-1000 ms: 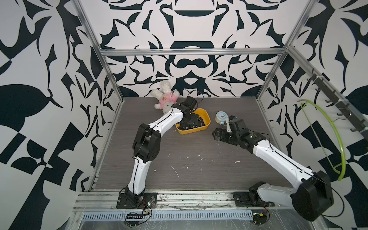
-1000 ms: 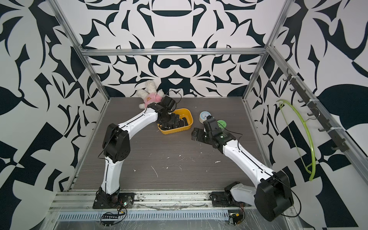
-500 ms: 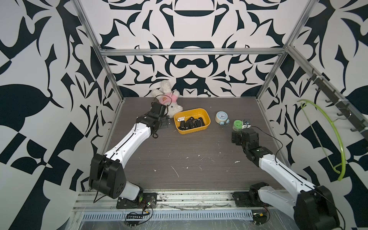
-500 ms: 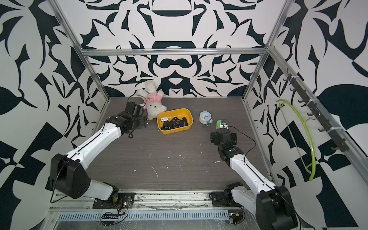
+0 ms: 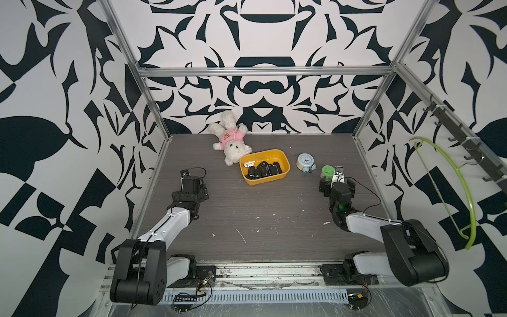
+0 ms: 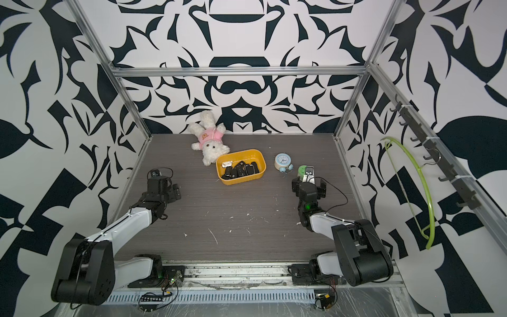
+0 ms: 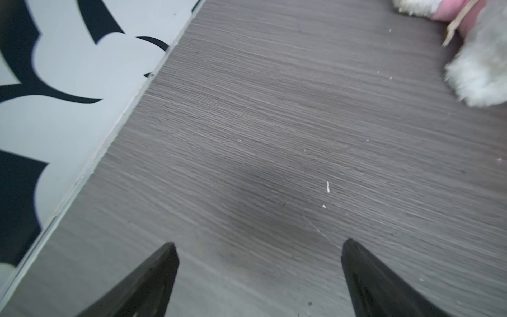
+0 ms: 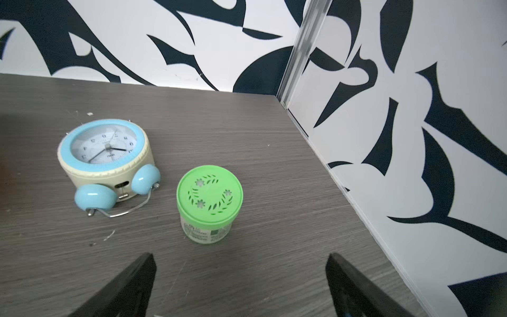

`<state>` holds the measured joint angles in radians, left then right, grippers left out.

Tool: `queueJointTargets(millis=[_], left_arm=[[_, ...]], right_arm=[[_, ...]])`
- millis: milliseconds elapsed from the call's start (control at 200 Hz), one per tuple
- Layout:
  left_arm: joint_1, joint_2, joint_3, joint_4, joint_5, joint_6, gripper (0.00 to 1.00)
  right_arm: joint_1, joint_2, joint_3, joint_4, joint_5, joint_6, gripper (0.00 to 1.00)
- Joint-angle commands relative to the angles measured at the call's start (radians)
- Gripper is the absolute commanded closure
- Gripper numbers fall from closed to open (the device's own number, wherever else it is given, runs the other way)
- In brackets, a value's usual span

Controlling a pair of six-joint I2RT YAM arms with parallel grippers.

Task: Place the car key into the storage box
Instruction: Reset both arms

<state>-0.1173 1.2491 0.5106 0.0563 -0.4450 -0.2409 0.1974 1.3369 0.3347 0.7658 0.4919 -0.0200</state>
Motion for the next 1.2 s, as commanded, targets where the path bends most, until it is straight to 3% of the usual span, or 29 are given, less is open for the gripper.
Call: queueJointTargets(millis=[0, 105, 260, 340, 400, 465, 545, 625, 705, 800, 1195], left_arm=[[0.002, 0.073, -0.021, 0.271, -0.004, 0.048, 0.01], [0.005, 0.119, -0.04, 0.407, -0.046, 0.076, 0.0], [0.004, 0.21, -0.07, 0.651, 0.023, 0.173, 0.01], [0.011, 0.293, -0.108, 0.824, 0.06, 0.196, 0.01], [0.027, 0.266, -0.139, 0.804, 0.107, 0.159, 0.01], [0.03, 0.352, -0.187, 1.036, 0.093, 0.2, 0.01], [0.04, 0.28, -0.131, 0.79, 0.122, 0.149, 0.01], [0.051, 0.331, -0.162, 0.95, 0.123, 0.174, 0.0], [0.049, 0.285, -0.143, 0.825, 0.129, 0.15, 0.01], [0.042, 0.312, -0.158, 0.905, 0.115, 0.165, 0.01], [0.039, 0.305, -0.143, 0.863, 0.125, 0.166, 0.0]], right_arm=[[-0.004, 0.009, 0.068, 0.032, -0.057, -0.053, 0.0], [-0.004, -0.019, 0.081, -0.123, -0.071, -0.023, 0.0], [-0.011, 0.102, -0.078, 0.249, -0.039, -0.008, 0.0], [-0.015, 0.201, -0.044, 0.272, -0.043, -0.008, 0.0], [-0.027, 0.237, -0.029, 0.271, -0.065, -0.002, 0.0], [-0.048, 0.217, -0.013, 0.205, -0.104, 0.019, 0.0], [-0.074, 0.219, 0.014, 0.153, -0.137, 0.035, 0.0], [-0.114, 0.214, 0.031, 0.11, -0.198, 0.061, 0.01], [-0.118, 0.215, 0.029, 0.115, -0.197, 0.058, 0.0], [-0.118, 0.213, 0.029, 0.115, -0.197, 0.058, 0.0], [-0.118, 0.213, 0.029, 0.115, -0.196, 0.059, 0.0]])
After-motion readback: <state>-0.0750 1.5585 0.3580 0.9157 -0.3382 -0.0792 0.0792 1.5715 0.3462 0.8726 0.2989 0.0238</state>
